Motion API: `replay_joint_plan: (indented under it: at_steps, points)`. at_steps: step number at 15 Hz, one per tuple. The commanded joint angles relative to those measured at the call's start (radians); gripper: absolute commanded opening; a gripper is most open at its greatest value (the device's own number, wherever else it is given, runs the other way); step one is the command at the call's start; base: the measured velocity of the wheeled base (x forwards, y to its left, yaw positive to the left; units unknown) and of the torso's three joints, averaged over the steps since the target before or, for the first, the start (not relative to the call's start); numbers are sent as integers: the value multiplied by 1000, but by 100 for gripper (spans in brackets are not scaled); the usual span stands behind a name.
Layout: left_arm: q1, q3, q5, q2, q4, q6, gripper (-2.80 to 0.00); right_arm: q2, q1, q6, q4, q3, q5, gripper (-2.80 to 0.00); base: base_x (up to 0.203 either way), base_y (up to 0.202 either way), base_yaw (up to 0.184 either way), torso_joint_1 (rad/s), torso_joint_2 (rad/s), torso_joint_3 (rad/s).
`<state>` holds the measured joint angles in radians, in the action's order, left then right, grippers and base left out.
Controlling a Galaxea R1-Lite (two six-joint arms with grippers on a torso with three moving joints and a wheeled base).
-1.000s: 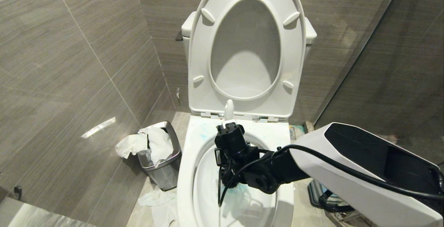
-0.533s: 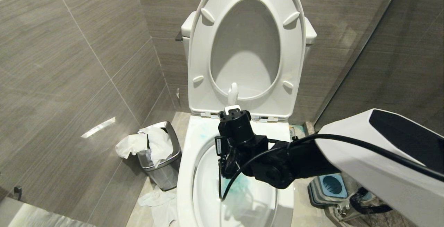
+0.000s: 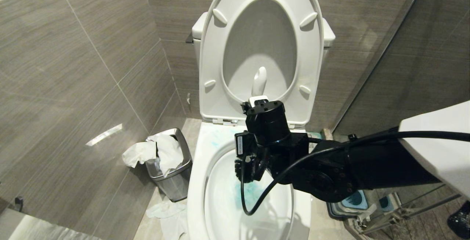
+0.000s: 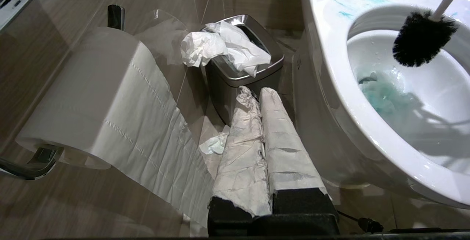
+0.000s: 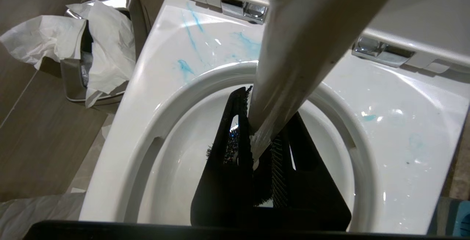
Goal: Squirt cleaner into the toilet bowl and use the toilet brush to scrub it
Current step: Scrub the toilet bowl
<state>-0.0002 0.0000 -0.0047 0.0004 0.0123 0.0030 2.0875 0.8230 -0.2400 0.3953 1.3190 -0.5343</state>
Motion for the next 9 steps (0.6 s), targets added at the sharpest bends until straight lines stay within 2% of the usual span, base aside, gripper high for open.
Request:
replay_joint_plan:
  at_steps: [1,6,9]
  points:
    - [0,0,0,0,0,0,-280,-67,2,-1,-8,-22,-3,-280,0,0,0,0,0,0]
    - [0,0,0,0,0,0,-280,-59,2,-19,-30,-26,-3,-280,0,0,0,0,0,0]
    - [0,0,0,0,0,0,-280,-118,2,-18,-53,-41,-2,-280,0,0,0,0,0,0]
